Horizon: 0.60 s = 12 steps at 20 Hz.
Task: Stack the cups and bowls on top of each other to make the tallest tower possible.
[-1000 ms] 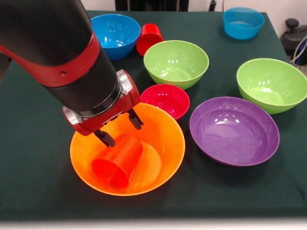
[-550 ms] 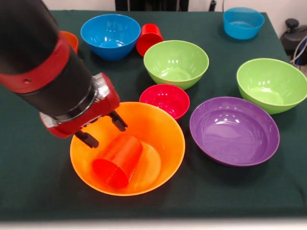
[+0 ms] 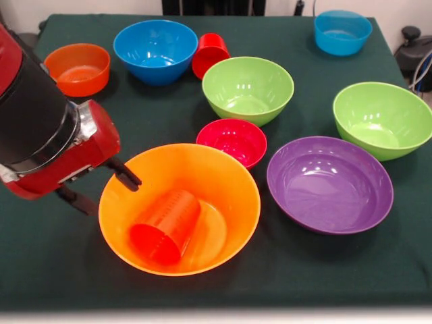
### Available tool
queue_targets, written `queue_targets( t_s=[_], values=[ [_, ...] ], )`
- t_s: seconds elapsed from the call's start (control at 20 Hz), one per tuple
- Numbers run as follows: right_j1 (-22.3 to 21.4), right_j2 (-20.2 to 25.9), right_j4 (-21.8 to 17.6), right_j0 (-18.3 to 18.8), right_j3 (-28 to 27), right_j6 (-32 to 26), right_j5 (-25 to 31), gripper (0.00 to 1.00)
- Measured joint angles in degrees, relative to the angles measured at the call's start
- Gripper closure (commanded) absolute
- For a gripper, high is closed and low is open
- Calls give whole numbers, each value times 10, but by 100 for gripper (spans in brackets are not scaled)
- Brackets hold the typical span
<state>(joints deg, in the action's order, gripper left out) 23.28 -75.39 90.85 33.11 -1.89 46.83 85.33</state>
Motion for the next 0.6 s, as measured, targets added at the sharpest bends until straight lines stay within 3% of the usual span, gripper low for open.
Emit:
queue_targets(
  t_s=[0.6],
  values=[
    [5,-155,145,6,-1,-11,-36,0]
  ],
)
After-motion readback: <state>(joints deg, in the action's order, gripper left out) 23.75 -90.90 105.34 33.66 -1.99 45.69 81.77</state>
